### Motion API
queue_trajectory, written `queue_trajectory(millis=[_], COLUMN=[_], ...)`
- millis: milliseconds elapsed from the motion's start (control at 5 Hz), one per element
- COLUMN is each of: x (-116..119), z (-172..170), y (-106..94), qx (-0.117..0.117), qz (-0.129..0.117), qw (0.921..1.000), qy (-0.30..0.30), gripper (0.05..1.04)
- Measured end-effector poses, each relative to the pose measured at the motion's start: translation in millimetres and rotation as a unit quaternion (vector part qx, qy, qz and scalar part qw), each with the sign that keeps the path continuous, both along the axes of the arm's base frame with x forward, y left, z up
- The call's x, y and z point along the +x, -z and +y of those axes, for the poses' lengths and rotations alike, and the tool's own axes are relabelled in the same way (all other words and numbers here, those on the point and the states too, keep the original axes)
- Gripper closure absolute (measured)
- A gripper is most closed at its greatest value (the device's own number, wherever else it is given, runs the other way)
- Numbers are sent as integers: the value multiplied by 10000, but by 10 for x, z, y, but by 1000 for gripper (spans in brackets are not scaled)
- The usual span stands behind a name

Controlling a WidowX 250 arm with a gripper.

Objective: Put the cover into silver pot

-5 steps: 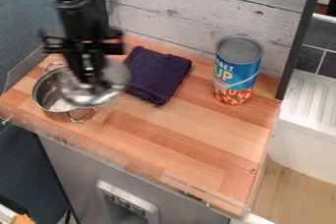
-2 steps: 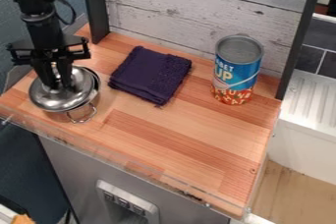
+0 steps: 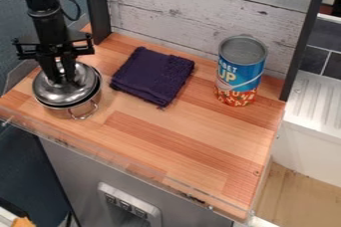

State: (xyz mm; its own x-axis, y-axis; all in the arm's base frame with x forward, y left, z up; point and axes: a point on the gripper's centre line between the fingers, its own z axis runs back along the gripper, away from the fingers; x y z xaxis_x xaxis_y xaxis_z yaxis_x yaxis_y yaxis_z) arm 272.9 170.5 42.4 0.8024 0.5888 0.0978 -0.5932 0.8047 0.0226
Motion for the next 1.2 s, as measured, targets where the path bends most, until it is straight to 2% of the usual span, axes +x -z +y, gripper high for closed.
queue_trajectory(millis=[400, 600, 800, 1000, 1200], x=[45, 21, 16, 10, 28], z=[-120, -165, -179, -192, -231], y=[29, 34, 27, -142, -376], qx=[-29, -58, -89, -45, 29], qz=[28, 57, 84, 2, -214], qw=[9998, 9997, 9995, 9985, 9918], qy=[199, 251, 289, 539, 1258], gripper=[799, 736, 439, 149, 73])
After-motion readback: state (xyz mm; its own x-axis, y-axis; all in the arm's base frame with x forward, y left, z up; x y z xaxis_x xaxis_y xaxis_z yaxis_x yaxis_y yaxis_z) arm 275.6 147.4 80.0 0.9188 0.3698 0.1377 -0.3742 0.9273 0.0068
